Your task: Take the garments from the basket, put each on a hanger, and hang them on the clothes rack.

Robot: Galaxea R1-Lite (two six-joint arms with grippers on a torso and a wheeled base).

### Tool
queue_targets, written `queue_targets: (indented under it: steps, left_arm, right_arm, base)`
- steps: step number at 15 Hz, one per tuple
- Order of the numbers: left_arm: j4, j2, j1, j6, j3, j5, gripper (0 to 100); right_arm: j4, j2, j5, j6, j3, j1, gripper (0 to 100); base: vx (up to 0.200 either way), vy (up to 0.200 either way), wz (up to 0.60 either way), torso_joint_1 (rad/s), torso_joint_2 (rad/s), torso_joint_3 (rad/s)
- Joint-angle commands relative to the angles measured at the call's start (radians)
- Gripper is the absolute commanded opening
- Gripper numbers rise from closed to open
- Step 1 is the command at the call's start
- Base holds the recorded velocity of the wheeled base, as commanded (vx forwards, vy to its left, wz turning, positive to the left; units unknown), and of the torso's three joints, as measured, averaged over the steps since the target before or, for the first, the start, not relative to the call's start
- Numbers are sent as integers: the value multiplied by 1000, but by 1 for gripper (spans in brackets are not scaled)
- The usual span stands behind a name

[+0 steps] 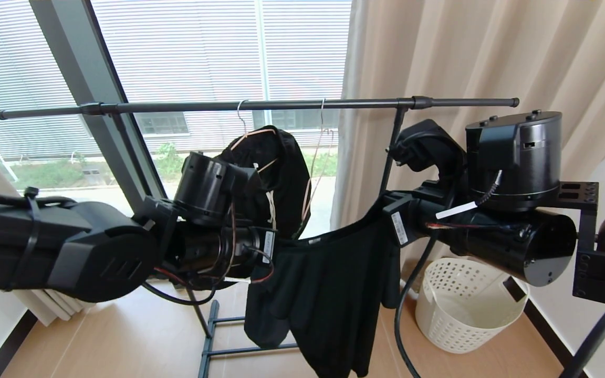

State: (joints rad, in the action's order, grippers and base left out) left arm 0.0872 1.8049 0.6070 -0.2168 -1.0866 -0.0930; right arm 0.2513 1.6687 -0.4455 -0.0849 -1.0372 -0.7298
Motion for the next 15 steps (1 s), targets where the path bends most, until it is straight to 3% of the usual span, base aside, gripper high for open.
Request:
queue_targets:
  steps: [1,3,5,9,15]
  left_arm:
    - [-116,-27,7,2,-147,-1,0]
    - [-244,-25,28,5,-243,-1,0]
    - [-307,-29,34,53,-288,-1,0]
    - [-314,-36,36,159,-311,10,0]
    - [-305,-24,5,140,-421,10,0]
  right_arm:
    - [0,-44,7,-42,42,-5,0]
    - [2,-67,8,-107,94,-5,0]
    - [25,-78,19,-138,106,-7,0]
    - [197,-61,10,-138,91,-2,0]
    - [210,-55,8,-105,52,49,0]
  base:
    - [0,0,0,0,0,0]
    - [0,0,0,0,0,0]
    - [0,0,0,0,0,0]
    - [0,0,0,0,0,0]
    - [0,0,0,0,0,0]
